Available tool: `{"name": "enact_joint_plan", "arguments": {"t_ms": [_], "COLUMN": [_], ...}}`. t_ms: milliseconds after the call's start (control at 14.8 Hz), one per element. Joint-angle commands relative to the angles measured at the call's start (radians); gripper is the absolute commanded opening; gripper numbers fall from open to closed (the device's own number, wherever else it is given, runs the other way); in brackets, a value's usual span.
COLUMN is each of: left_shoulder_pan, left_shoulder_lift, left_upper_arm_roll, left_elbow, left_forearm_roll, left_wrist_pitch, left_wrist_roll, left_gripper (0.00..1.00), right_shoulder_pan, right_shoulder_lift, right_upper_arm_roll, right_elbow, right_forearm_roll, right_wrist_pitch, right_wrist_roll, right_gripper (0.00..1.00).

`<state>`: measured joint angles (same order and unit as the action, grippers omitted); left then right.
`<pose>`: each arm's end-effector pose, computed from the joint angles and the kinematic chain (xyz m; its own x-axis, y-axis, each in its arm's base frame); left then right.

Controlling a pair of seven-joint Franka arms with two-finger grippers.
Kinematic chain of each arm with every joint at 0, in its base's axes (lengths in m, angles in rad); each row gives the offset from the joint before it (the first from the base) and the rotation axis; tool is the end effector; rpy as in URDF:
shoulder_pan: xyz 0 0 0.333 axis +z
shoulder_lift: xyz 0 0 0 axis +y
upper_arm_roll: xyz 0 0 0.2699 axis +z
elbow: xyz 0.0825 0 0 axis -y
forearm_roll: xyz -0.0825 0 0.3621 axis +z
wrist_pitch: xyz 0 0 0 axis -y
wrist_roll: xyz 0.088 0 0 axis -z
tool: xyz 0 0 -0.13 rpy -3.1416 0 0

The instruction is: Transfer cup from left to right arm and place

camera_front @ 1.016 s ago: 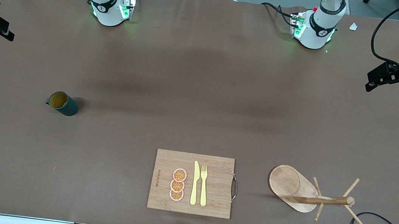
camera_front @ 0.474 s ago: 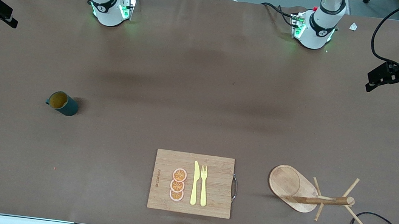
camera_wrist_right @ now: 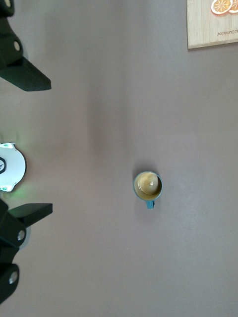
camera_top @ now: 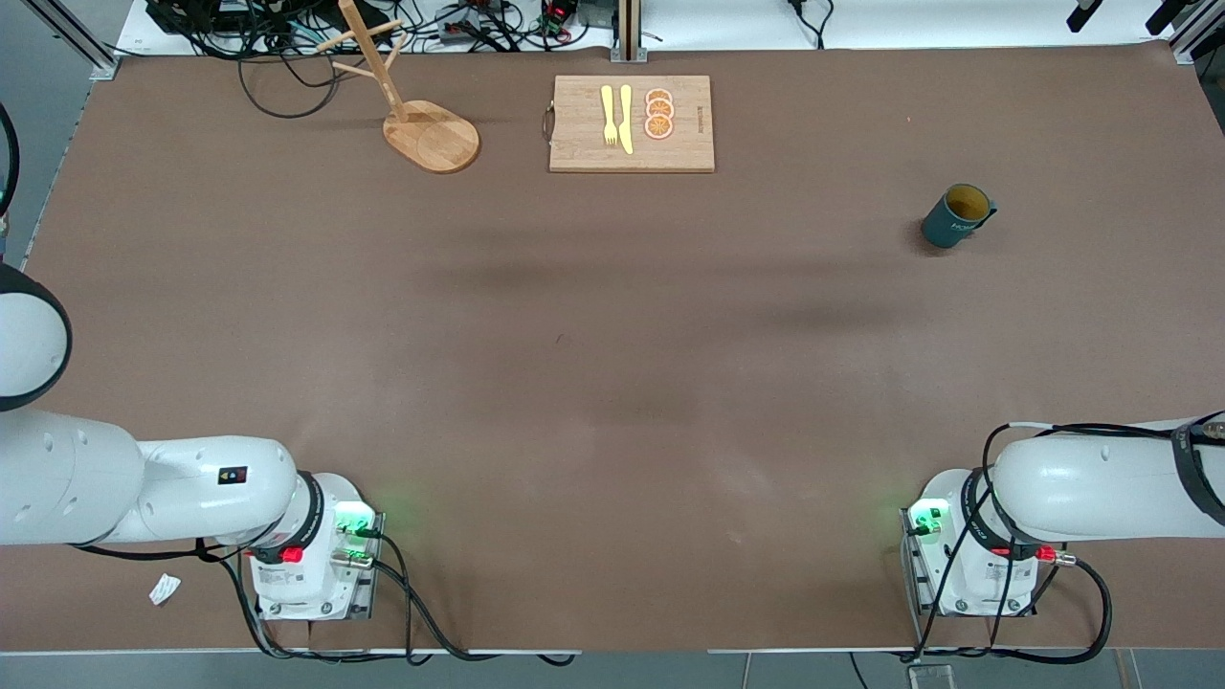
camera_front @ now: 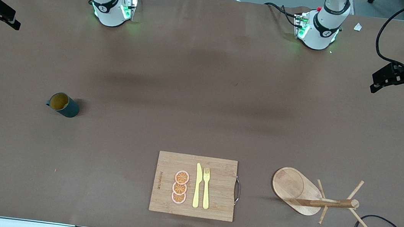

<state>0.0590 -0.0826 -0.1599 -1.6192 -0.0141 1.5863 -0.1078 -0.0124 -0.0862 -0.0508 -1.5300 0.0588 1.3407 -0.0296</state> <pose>0.5105 -0.0565 0.5776 0.9988 0.0071 0.0482 0.0068 -1.0000 0.0062 0.4814 -0.0229 0.5986 0.9947 -0.0193 -0.1007 -0.0260 -0.9975 -0.0657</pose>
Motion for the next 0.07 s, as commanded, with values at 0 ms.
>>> {"name": "enact_joint_plan", "arguments": {"t_ms": [0], "left_shoulder_pan": [0.007], "left_shoulder_lift": [0.009], "left_upper_arm_roll": [-0.003], "left_elbow": [0.027], "left_forearm_roll": [-0.014], "left_wrist_pitch": [-0.02], "left_wrist_roll": [0.005], "left_gripper": [1.0], "right_shoulder_pan": [0.009], "right_shoulder_lift": [-0.018], "right_upper_arm_roll": [-0.003], "right_elbow": [-0.021], "right_forearm_roll": [-0.013], "right_wrist_pitch": [0.017], "right_wrist_roll": [0.01], "right_gripper": [1.0]}}
